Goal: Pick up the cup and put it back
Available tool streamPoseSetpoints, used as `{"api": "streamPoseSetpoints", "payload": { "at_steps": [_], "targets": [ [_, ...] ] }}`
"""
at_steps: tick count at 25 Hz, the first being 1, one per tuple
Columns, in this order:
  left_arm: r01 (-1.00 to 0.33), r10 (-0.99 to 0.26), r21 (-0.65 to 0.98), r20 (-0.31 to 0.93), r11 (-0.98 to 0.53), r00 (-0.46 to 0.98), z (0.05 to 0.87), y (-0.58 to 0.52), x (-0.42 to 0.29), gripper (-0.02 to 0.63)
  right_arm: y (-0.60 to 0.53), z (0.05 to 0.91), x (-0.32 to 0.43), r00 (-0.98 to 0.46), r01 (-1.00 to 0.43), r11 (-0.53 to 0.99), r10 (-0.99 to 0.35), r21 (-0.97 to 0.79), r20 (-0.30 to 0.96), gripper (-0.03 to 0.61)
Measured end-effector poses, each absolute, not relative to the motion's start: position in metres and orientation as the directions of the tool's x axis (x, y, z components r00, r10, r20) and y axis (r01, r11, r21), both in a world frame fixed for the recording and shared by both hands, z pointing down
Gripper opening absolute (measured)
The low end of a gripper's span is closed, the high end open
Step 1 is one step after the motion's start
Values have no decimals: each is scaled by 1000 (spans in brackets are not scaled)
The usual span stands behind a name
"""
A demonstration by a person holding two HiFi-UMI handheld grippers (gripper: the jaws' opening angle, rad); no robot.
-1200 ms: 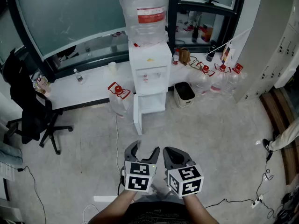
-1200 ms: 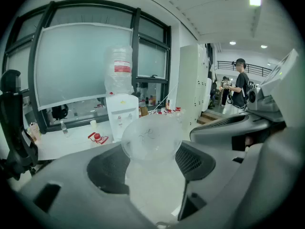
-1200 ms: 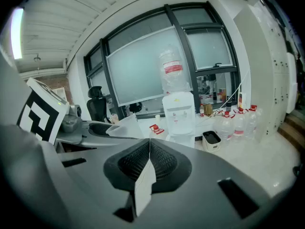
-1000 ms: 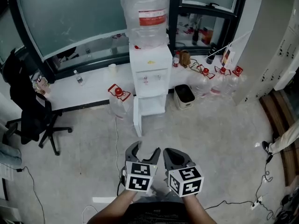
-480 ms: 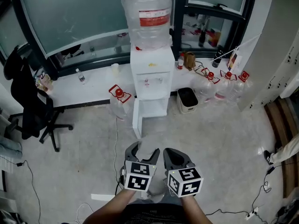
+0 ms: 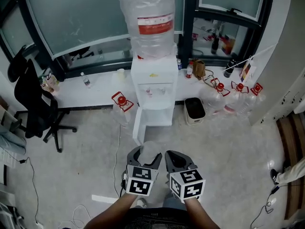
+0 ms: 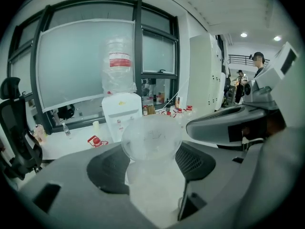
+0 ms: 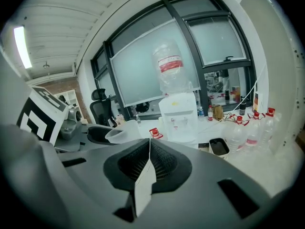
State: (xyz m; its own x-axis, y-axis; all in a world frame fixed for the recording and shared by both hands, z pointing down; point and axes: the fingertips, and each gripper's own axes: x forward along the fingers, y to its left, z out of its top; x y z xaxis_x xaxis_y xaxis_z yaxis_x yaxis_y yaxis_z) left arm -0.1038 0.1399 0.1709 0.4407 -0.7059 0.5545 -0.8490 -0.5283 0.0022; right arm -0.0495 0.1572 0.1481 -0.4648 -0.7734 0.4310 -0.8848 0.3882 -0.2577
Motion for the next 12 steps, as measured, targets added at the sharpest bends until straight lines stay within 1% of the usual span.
{"api": "streamPoseSetpoints", "payload": {
  "at_steps": [12],
  "targets": [
    [-883, -740, -39, 564, -468, 367, 171, 99, -45, 301, 106, 145, 10, -533, -845, 453, -746, -283, 398, 21]
  ]
}}
